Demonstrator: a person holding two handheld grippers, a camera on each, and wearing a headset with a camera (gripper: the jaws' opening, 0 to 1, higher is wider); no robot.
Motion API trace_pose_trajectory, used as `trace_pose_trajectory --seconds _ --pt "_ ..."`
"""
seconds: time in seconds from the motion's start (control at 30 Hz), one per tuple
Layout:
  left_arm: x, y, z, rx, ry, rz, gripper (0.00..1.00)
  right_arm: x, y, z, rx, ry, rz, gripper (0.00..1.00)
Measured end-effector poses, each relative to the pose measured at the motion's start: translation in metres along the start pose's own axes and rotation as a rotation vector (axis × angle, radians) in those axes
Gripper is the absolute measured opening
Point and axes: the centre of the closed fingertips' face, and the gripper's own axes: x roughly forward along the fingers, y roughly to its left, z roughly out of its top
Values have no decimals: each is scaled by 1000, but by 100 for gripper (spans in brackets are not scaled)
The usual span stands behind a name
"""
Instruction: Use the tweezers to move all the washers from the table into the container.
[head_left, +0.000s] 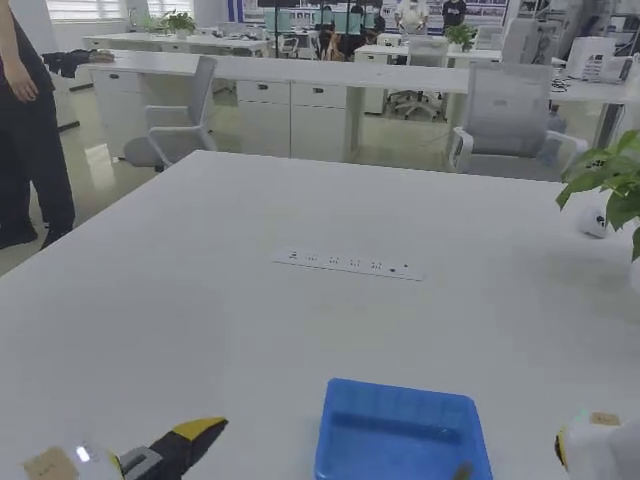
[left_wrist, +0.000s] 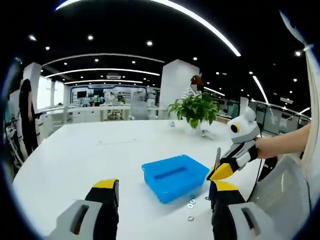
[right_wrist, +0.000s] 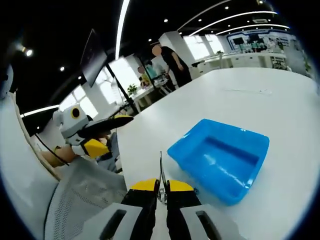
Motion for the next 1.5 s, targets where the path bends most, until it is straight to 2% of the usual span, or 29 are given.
trace_pose_trajectory --seconds 0.03,0.1,0.13,0.23,0.33,0.4,0.53,0.63,0.77,0.8,0.93,1.07,1.13,1.3,1.37,1.5 --pt "0 1 0 7 8 11 83 -3 -2 3 -10 1 -15 2" --pt "1 1 7 27 -34 16 89 -8 -6 4 -54 14 -46 2" --pt "2 -1 14 33 -82 3 91 -9 -7 4 -70 19 -51 2" --pt "2 -5 14 -7 -84 -24 97 -14 -5 6 -82 23 -55 3" --pt "1 -4 15 -12 -93 -22 97 -21 -5 17 -89 -11 -72 3" --pt "-2 -2 22 -23 -132 -10 97 -26 -7 28 -89 -48 -85 3" --pt "-6 4 34 -107 -220 -10 96 -32 -14 48 -99 -93 -123 3" --pt "-8 4 37 -156 -244 -21 97 -32 -21 59 -88 -120 -141 3" --pt "-8 2 37 -154 -241 -26 98 -28 -36 65 -62 -126 -172 3" --pt "-8 1 37 -150 -239 -26 98 -26 -43 65 -57 -121 -193 3" --pt "-8 2 36 -144 -237 -20 97 -18 -68 58 -70 -65 -258 3" --pt "-8 5 32 -152 -217 -8 95 -11 -88 50 -15 -38 -311 3" --pt "-9 6 33 -145 -224 -2 95 -8 -96 47 0 -33 -326 3" --pt "-8 6 32 -140 -218 -1 94 -1 -107 35 -27 27 -354 3" --pt "-8 6 29 -137 -201 -1 94 1 -112 31 -43 42 -359 3" --pt "-7 5 29 -131 -200 0 94 3 -114 29 -65 51 -360 3"
